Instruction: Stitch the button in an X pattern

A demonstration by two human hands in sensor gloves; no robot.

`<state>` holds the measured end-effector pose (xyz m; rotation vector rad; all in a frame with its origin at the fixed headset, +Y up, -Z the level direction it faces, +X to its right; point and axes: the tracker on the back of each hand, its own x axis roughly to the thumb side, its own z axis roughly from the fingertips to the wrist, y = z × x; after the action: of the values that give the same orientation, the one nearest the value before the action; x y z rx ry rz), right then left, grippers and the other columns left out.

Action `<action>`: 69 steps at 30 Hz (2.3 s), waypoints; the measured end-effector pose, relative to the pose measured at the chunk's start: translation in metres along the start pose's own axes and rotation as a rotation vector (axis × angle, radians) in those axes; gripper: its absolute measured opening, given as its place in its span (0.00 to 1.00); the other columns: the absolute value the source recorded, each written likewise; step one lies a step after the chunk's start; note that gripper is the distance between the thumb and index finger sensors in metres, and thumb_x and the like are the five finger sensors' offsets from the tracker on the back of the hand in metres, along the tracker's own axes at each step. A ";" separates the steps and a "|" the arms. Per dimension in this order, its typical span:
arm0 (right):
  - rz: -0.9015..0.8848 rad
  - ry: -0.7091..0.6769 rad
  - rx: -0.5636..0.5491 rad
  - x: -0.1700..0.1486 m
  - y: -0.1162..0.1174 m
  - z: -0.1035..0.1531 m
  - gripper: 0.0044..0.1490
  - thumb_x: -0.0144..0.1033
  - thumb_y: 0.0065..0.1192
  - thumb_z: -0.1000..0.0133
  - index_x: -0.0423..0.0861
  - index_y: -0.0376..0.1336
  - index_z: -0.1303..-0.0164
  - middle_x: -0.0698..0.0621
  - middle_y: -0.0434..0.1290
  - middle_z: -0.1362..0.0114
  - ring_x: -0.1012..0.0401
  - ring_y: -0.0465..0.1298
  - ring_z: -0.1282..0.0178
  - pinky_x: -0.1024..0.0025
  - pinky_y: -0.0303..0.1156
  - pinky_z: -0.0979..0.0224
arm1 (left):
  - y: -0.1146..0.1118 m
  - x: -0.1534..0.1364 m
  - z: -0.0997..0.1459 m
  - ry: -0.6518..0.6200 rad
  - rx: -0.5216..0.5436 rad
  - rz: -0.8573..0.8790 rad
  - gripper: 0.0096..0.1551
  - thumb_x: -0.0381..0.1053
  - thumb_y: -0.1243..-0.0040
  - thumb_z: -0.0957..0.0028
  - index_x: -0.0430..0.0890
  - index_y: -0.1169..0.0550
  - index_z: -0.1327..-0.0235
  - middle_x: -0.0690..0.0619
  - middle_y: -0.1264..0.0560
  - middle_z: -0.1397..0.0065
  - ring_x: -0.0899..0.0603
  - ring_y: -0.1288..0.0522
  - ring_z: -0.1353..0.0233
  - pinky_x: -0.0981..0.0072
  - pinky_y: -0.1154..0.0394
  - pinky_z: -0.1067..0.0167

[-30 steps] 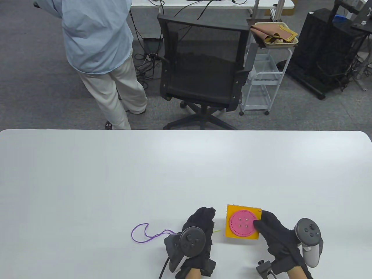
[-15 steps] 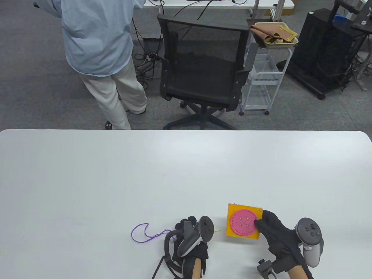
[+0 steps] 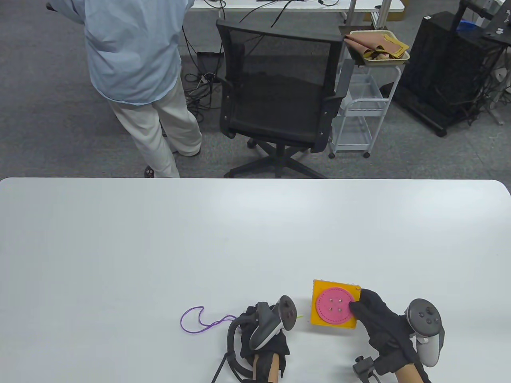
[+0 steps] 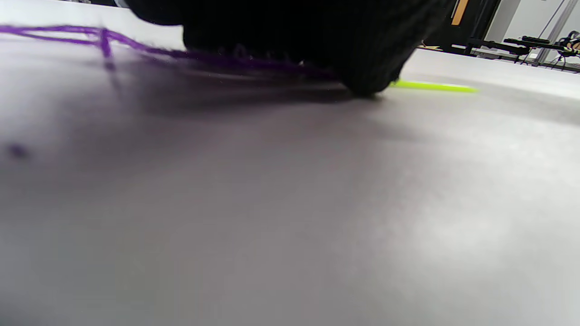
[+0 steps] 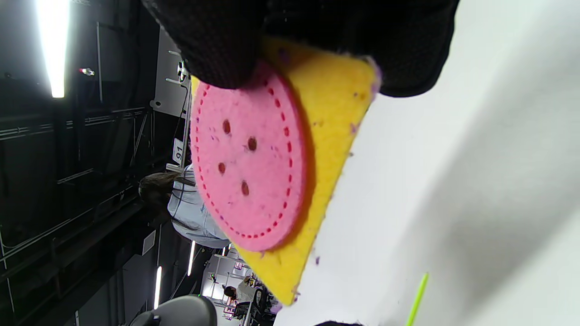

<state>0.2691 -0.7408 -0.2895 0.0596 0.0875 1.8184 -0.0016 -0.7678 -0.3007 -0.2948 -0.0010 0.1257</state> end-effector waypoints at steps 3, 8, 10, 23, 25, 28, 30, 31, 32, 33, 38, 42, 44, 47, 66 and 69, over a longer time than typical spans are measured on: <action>-0.003 0.002 0.000 0.000 0.000 0.000 0.25 0.38 0.56 0.41 0.52 0.60 0.33 0.47 0.75 0.35 0.55 0.75 0.37 0.50 0.67 0.24 | 0.000 0.000 -0.001 0.001 0.006 -0.001 0.23 0.46 0.36 0.49 0.44 0.26 0.41 0.42 0.32 0.31 0.34 0.33 0.34 0.35 0.39 0.36; -0.007 0.007 -0.002 0.000 0.000 0.000 0.25 0.38 0.56 0.41 0.52 0.60 0.33 0.47 0.75 0.35 0.55 0.75 0.37 0.50 0.67 0.24 | 0.001 -0.002 -0.001 -0.009 0.040 -0.024 0.19 0.47 0.36 0.50 0.45 0.23 0.46 0.43 0.29 0.35 0.36 0.30 0.38 0.37 0.36 0.39; -0.007 0.008 -0.004 0.000 0.000 0.000 0.25 0.38 0.56 0.41 0.52 0.60 0.33 0.47 0.75 0.35 0.55 0.75 0.37 0.50 0.67 0.24 | 0.001 -0.002 -0.001 -0.009 0.042 -0.019 0.19 0.47 0.36 0.50 0.45 0.23 0.47 0.43 0.29 0.36 0.37 0.29 0.38 0.37 0.36 0.39; -0.014 0.013 -0.007 0.000 -0.001 0.000 0.25 0.38 0.56 0.41 0.52 0.60 0.33 0.47 0.75 0.35 0.55 0.75 0.37 0.50 0.67 0.23 | 0.004 -0.006 -0.001 -0.016 0.052 0.033 0.19 0.47 0.37 0.49 0.44 0.23 0.46 0.43 0.28 0.35 0.36 0.28 0.38 0.36 0.34 0.39; -0.013 0.013 -0.007 0.000 -0.001 0.000 0.25 0.38 0.56 0.41 0.52 0.59 0.33 0.47 0.75 0.35 0.55 0.75 0.37 0.50 0.67 0.24 | 0.005 -0.008 0.000 -0.017 0.062 0.052 0.19 0.47 0.38 0.49 0.45 0.23 0.46 0.43 0.28 0.35 0.36 0.28 0.38 0.36 0.34 0.39; -0.013 0.013 -0.007 0.000 -0.001 0.000 0.24 0.38 0.56 0.41 0.52 0.60 0.33 0.47 0.75 0.35 0.55 0.75 0.37 0.50 0.67 0.24 | 0.006 -0.012 0.001 -0.012 0.071 0.096 0.19 0.47 0.38 0.49 0.46 0.24 0.46 0.43 0.27 0.34 0.36 0.27 0.38 0.37 0.33 0.39; -0.013 0.013 -0.007 0.000 -0.001 0.000 0.25 0.38 0.56 0.41 0.52 0.59 0.33 0.47 0.75 0.35 0.55 0.75 0.37 0.49 0.67 0.24 | 0.008 -0.015 0.002 -0.015 0.084 0.130 0.18 0.46 0.39 0.48 0.46 0.24 0.45 0.42 0.26 0.35 0.36 0.26 0.39 0.37 0.32 0.40; -0.032 0.021 -0.013 0.001 0.000 0.001 0.24 0.38 0.56 0.41 0.52 0.59 0.33 0.47 0.75 0.35 0.55 0.75 0.37 0.50 0.67 0.24 | 0.008 -0.016 0.002 -0.014 0.095 0.150 0.18 0.46 0.39 0.48 0.46 0.25 0.45 0.42 0.25 0.34 0.36 0.25 0.39 0.37 0.31 0.41; -0.034 0.022 -0.014 0.001 -0.002 0.001 0.24 0.38 0.56 0.41 0.52 0.60 0.33 0.47 0.75 0.35 0.55 0.75 0.37 0.50 0.67 0.24 | 0.009 -0.017 0.003 -0.014 0.105 0.163 0.18 0.46 0.40 0.48 0.47 0.25 0.45 0.42 0.25 0.34 0.36 0.24 0.39 0.37 0.30 0.41; -0.035 0.022 -0.015 0.001 -0.002 0.001 0.24 0.38 0.56 0.41 0.52 0.59 0.33 0.47 0.75 0.35 0.55 0.75 0.37 0.50 0.67 0.24 | 0.010 -0.019 0.003 -0.014 0.117 0.173 0.18 0.46 0.40 0.48 0.47 0.25 0.45 0.42 0.24 0.34 0.36 0.23 0.40 0.37 0.29 0.41; -0.045 0.028 -0.018 0.001 -0.003 0.001 0.24 0.38 0.56 0.41 0.52 0.59 0.33 0.47 0.75 0.35 0.55 0.75 0.37 0.50 0.67 0.23 | 0.013 -0.024 0.006 0.004 0.187 0.213 0.18 0.46 0.41 0.48 0.50 0.26 0.44 0.44 0.20 0.37 0.39 0.19 0.42 0.39 0.26 0.43; -0.059 0.032 -0.021 0.002 -0.004 0.001 0.24 0.38 0.56 0.41 0.52 0.59 0.33 0.47 0.75 0.35 0.55 0.75 0.37 0.50 0.67 0.23 | 0.017 -0.032 0.011 0.027 0.236 0.293 0.18 0.46 0.41 0.48 0.52 0.26 0.45 0.47 0.17 0.40 0.40 0.16 0.44 0.40 0.25 0.44; -0.063 0.033 -0.021 0.002 -0.005 0.001 0.24 0.38 0.56 0.41 0.52 0.59 0.33 0.47 0.75 0.35 0.55 0.75 0.37 0.49 0.67 0.24 | 0.019 -0.034 0.013 0.028 0.262 0.316 0.18 0.46 0.40 0.48 0.52 0.26 0.45 0.48 0.16 0.41 0.41 0.15 0.46 0.41 0.23 0.46; -0.069 0.035 -0.023 0.002 -0.006 0.001 0.24 0.38 0.56 0.41 0.52 0.59 0.33 0.47 0.75 0.35 0.55 0.75 0.37 0.49 0.67 0.24 | 0.023 -0.037 0.017 0.026 0.299 0.371 0.18 0.46 0.40 0.48 0.51 0.25 0.45 0.48 0.15 0.43 0.43 0.13 0.48 0.42 0.22 0.47; -0.236 0.044 0.023 -0.001 -0.010 0.000 0.25 0.39 0.49 0.39 0.51 0.55 0.31 0.47 0.76 0.37 0.56 0.76 0.40 0.50 0.68 0.26 | 0.037 -0.049 0.041 -0.092 0.528 0.863 0.17 0.47 0.36 0.50 0.51 0.25 0.48 0.51 0.13 0.47 0.48 0.12 0.54 0.48 0.18 0.52; -0.311 0.057 0.070 -0.003 -0.009 -0.001 0.25 0.39 0.48 0.39 0.50 0.54 0.30 0.47 0.75 0.38 0.56 0.75 0.40 0.50 0.68 0.26 | 0.038 -0.048 0.045 -0.127 0.545 0.929 0.17 0.47 0.36 0.49 0.51 0.24 0.47 0.52 0.13 0.47 0.49 0.12 0.55 0.49 0.18 0.52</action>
<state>0.2785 -0.7415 -0.2911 0.0411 0.1900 1.5060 -0.0546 -0.7242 -0.2683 0.2811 0.0440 1.0493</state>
